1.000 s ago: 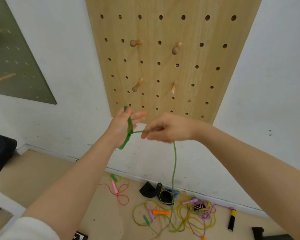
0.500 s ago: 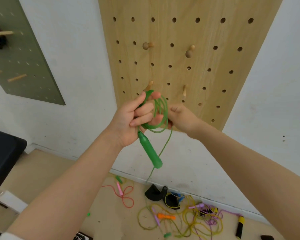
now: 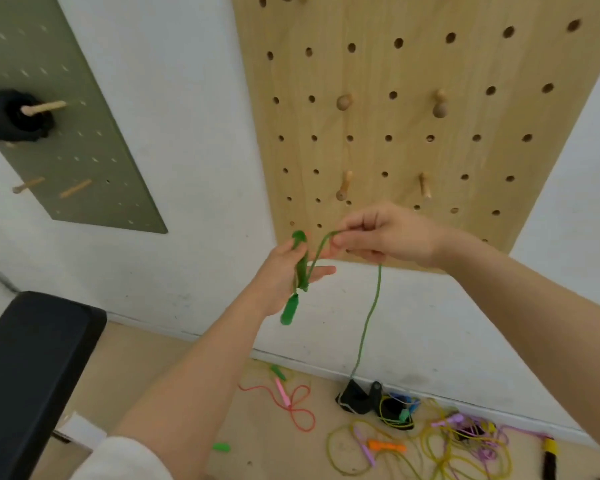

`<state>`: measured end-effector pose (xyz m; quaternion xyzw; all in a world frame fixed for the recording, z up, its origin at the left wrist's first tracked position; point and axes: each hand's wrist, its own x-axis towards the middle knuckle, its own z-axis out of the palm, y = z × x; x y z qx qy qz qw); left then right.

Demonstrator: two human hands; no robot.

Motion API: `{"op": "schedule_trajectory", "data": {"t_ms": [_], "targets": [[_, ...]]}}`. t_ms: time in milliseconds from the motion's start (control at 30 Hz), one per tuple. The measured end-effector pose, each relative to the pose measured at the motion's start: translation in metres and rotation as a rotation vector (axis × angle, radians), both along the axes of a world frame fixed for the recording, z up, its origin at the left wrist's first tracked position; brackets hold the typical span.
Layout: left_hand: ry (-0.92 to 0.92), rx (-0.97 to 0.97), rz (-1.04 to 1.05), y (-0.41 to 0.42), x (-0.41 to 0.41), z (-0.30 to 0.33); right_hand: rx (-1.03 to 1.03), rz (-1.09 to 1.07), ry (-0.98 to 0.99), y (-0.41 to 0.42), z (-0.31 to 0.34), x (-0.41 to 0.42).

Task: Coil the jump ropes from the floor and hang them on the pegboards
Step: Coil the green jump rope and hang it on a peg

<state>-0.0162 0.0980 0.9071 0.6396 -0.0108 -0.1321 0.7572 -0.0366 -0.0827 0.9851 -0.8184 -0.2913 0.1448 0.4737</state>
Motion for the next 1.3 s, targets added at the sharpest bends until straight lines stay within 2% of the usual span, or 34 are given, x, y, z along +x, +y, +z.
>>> {"op": "schedule_trajectory", "data": {"t_ms": [100, 167, 233, 300, 400, 533, 633, 767, 833, 867, 900, 1000, 1067, 1133, 1200, 1300], "targets": [[-0.011, -0.030, -0.180, 0.005, -0.009, 0.015, 0.174, -0.299, -0.136, 0.009, 0.001, 0.021], [-0.059, -0.022, -0.252, 0.005, -0.016, 0.027, 0.197, -0.448, -0.225, 0.015, -0.007, 0.033], [-0.093, -0.090, -0.328, 0.007, -0.022, 0.038, 0.175, -0.510, -0.265, 0.024, -0.019, 0.043], [-0.158, -0.192, -0.384, 0.011, -0.023, 0.048, 0.149, -0.484, -0.202, 0.033, -0.033, 0.047], [-0.233, -0.317, -0.276, 0.021, -0.014, 0.052, 0.013, -0.404, -0.089, 0.049, -0.051, 0.048], [-0.213, -0.320, 0.043, 0.037, 0.014, 0.042, -0.349, -0.211, -0.160, 0.070, -0.053, 0.036], [-0.147, -0.197, 0.149, 0.048, 0.029, 0.031, -0.533, -0.001, -0.127, 0.080, -0.049, 0.027], [-0.200, 0.180, -0.025, 0.045, 0.029, 0.012, -0.665, 0.071, -0.083, 0.077, -0.031, 0.024], [-0.237, 0.398, -0.106, 0.042, 0.027, 0.004, -0.627, 0.083, -0.064, 0.070, -0.018, 0.021], [-0.219, 0.435, -0.144, 0.041, 0.028, 0.001, -0.567, 0.054, -0.101, 0.065, -0.012, 0.022], [-0.180, 0.394, -0.198, 0.040, 0.027, 0.000, -0.497, -0.012, -0.164, 0.059, -0.007, 0.023], [-0.070, 0.076, -0.468, 0.036, 0.019, 0.007, -0.219, -0.243, -0.268, 0.039, -0.003, 0.032], [-0.070, -0.114, -0.631, 0.031, 0.012, 0.019, -0.039, -0.333, -0.244, 0.027, -0.011, 0.037], [-0.133, -0.274, -0.724, 0.024, 0.006, 0.030, 0.134, -0.339, -0.100, 0.014, -0.025, 0.041], [-0.208, -0.380, -0.715, 0.014, 0.000, 0.039, 0.171, -0.263, 0.117, 0.004, -0.042, 0.042], [-0.263, -0.390, -0.467, -0.007, 0.004, 0.044, 0.045, -0.202, 0.269, 0.001, -0.060, 0.035]]}}
